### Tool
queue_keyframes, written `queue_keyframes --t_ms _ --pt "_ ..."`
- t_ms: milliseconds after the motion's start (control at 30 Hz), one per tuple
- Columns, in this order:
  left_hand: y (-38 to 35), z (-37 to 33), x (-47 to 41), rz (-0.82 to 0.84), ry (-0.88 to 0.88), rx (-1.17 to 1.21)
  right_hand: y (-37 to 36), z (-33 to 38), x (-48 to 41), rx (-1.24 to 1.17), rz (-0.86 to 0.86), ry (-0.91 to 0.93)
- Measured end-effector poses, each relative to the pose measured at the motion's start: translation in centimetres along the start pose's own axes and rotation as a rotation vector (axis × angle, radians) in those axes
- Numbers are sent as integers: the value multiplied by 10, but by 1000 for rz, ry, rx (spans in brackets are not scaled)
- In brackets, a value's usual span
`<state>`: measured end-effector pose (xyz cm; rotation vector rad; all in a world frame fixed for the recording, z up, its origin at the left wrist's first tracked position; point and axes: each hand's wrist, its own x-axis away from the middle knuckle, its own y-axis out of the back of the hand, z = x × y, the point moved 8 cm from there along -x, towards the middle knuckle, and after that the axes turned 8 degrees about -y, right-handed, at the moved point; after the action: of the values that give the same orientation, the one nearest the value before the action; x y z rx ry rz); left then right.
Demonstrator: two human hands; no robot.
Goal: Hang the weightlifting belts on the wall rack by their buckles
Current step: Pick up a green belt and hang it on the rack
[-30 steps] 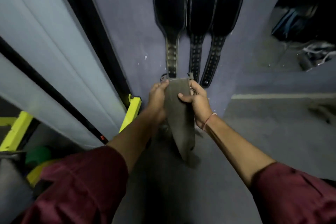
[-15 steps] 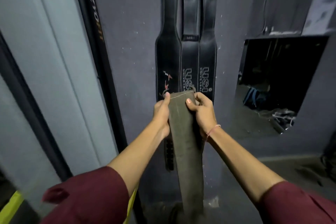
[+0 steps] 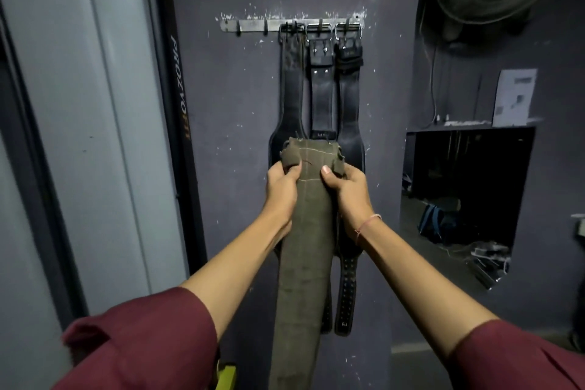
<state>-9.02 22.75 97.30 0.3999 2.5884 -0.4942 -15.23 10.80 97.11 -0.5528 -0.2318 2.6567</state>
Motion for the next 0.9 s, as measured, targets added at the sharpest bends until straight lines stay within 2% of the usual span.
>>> queue_keyframes --t_ms 133,333,400,633,700,800,900 --pt "-4 -32 -15 -59 -155 -96 3 0 4 -5 72 64" --pt "5 -52 -28 -166 -187 -85 20 -106 50 61 165 -124" --pt "7 -50 -28 -170 -185 -77 19 -101 46 72 166 -114" --pt "-10 -32 -29 -112 -148 -10 2 11 -6 -60 130 136" --pt "-13 -28 -30 -113 -131 -6 7 -2 -2 -8 139 112" --pt "-14 -24 -37 -108 -104 -4 25 -61 22 26 178 -25" --pt "-22 -23 -44 -74 -63 18 41 -83 30 1 112 -60"
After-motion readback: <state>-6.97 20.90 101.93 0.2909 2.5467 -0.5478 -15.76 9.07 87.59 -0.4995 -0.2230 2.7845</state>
